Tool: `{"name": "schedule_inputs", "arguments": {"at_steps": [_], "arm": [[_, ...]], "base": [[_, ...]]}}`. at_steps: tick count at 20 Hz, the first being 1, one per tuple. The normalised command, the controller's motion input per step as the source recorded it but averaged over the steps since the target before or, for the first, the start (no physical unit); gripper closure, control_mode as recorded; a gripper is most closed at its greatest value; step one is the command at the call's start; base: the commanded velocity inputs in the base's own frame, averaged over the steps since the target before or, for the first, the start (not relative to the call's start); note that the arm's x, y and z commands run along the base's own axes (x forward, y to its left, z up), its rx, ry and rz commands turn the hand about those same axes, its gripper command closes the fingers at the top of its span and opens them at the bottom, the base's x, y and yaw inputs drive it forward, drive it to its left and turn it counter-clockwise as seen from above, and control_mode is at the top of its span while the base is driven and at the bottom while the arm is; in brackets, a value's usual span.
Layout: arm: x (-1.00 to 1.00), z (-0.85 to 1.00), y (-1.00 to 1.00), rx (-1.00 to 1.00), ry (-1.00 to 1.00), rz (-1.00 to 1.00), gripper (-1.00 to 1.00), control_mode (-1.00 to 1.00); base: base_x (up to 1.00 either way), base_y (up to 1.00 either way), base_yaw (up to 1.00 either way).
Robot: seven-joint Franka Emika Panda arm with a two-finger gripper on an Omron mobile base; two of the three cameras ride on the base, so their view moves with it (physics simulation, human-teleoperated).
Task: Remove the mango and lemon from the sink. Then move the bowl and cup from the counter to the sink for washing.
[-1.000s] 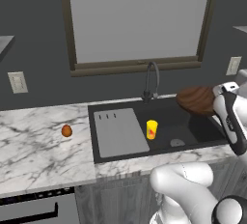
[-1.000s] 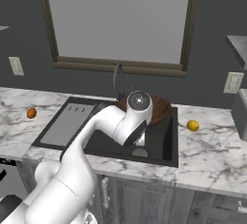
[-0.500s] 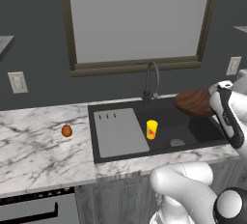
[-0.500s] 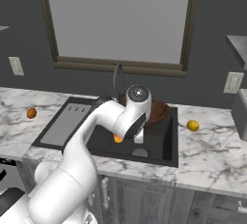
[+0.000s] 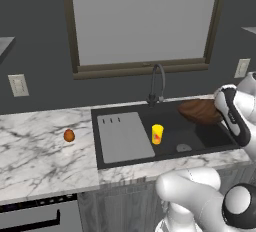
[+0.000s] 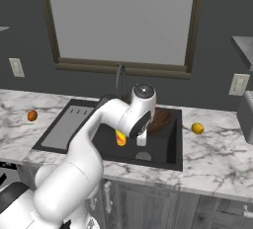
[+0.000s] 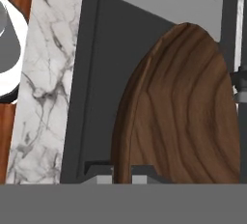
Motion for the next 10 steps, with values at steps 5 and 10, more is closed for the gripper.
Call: {"name": "schedule_inputs", "arguments": {"at_steps": [5, 10], "arm": [[0.06, -0.08, 0.04, 0.04, 0.04, 0.00, 1.00, -1.00], [0.05, -0.09, 0.04, 0.04, 0.01, 0.00, 1.00, -1.00]], "base": [[0.00, 0.00, 0.00], [0.00, 0.00, 0.00]]}}
